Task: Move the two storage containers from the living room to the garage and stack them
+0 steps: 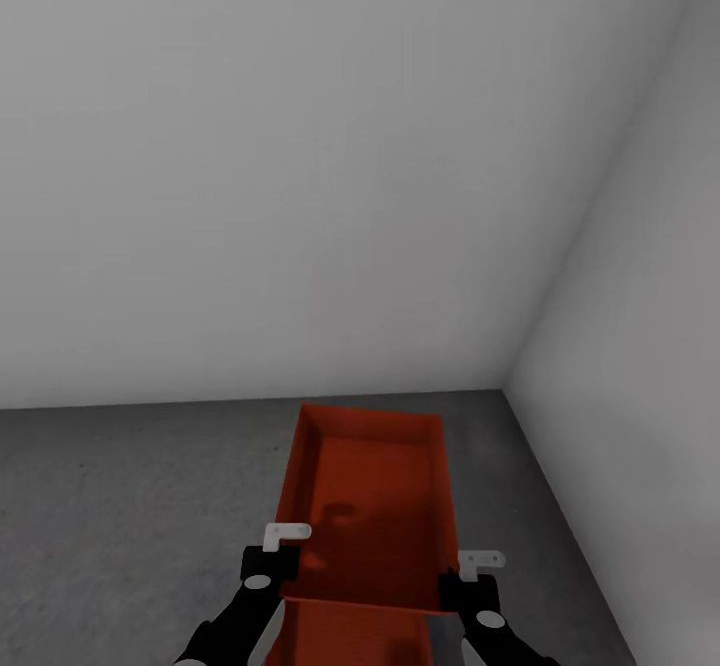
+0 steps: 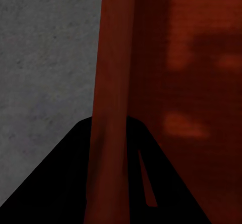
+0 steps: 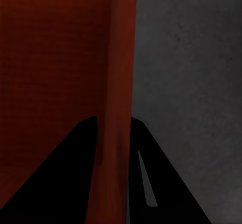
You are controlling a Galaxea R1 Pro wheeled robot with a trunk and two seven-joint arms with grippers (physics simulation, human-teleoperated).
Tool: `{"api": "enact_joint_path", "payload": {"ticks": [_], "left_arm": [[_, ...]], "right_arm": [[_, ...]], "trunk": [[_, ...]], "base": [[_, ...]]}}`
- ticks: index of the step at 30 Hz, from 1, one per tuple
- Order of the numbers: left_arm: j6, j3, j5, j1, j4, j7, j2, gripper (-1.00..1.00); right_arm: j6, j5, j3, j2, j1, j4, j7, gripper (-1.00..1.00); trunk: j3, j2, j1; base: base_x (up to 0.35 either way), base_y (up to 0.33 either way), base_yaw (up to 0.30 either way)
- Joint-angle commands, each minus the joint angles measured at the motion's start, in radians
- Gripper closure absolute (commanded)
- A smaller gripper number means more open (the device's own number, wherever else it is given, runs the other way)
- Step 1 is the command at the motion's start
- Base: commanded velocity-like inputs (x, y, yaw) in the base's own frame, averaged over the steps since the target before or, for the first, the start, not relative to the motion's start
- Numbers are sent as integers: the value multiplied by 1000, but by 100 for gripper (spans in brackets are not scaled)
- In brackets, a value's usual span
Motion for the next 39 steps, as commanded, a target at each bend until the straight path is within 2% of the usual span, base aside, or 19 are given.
{"api": "enact_joint_path", "payload": {"ticks": [1,20,32,33,39], "left_arm": [[5,7,70,-2,2,-32,0,100],[5,7,70,-2,3,-32,0,100],[5,7,70,-2,2,-32,0,100],[4,5,-12,0,-4,4,5,100],[4,5,-12,0,-4,4,5,100]], "right_arm": [[-7,11,13,-21,0,81,-22,100],[-8,11,13,-21,0,81,-22,100],[-7,11,13,-21,0,81,-23,100],[-6,-14,5,3,0,0,-9,100],[-6,-13,6,3,0,0,-9,100]], "trunk": [[-4,-8,4],[-63,-141,77],[-63,-141,77],[-63,-141,77],[-63,-141,77]], "base": [[0,0,0],[0,0,0],[0,0,0],[0,0,0],[0,0,0]]}}
